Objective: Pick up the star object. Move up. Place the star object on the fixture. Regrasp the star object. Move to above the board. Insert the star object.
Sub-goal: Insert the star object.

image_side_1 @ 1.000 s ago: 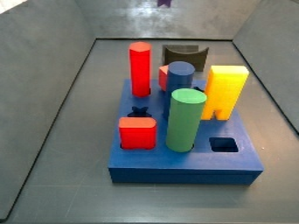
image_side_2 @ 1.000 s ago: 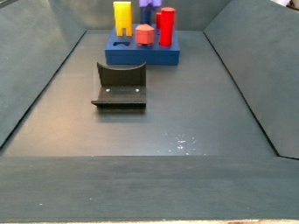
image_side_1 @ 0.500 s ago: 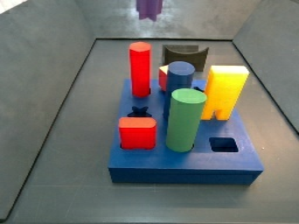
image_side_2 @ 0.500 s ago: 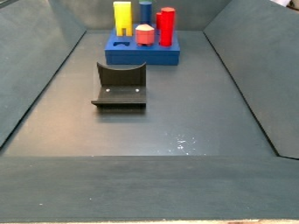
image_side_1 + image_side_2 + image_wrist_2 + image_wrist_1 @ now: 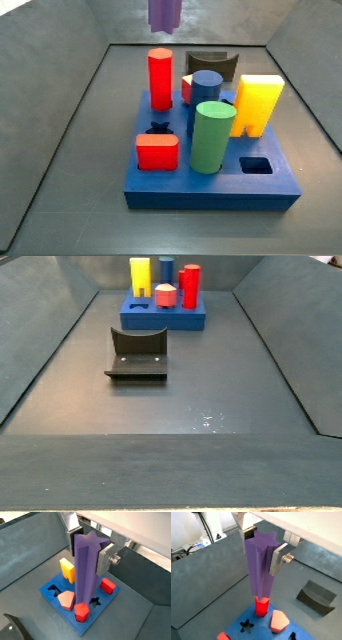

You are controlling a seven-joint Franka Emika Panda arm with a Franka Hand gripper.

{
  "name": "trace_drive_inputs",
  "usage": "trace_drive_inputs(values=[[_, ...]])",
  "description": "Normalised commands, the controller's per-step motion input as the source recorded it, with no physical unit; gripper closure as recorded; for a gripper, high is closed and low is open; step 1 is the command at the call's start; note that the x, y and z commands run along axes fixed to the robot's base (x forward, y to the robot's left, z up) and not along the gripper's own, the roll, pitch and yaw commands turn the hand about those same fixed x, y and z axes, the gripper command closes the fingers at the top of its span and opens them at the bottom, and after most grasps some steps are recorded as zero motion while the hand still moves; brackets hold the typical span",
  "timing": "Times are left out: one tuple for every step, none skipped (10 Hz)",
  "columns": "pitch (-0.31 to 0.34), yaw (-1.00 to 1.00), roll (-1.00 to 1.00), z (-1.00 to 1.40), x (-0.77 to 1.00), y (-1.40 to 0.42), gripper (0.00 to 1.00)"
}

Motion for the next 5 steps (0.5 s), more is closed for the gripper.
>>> trace_drive_inputs(values=[[-0.121,0.0,0.0,-0.51,-0.02,-0.54,1.0],[-0.211,0.0,-0.11,-0.51,0.0,-0.47,1.0],[-0.229,0.0,-0.17,-0.53,0.0,-0.25,1.0],[-0.173,0.0,-0.12,-0.75,0.01,0.0,1.0],[-0.14,-0.12,-0.07,-0.89,0.0,0.0,1.0]])
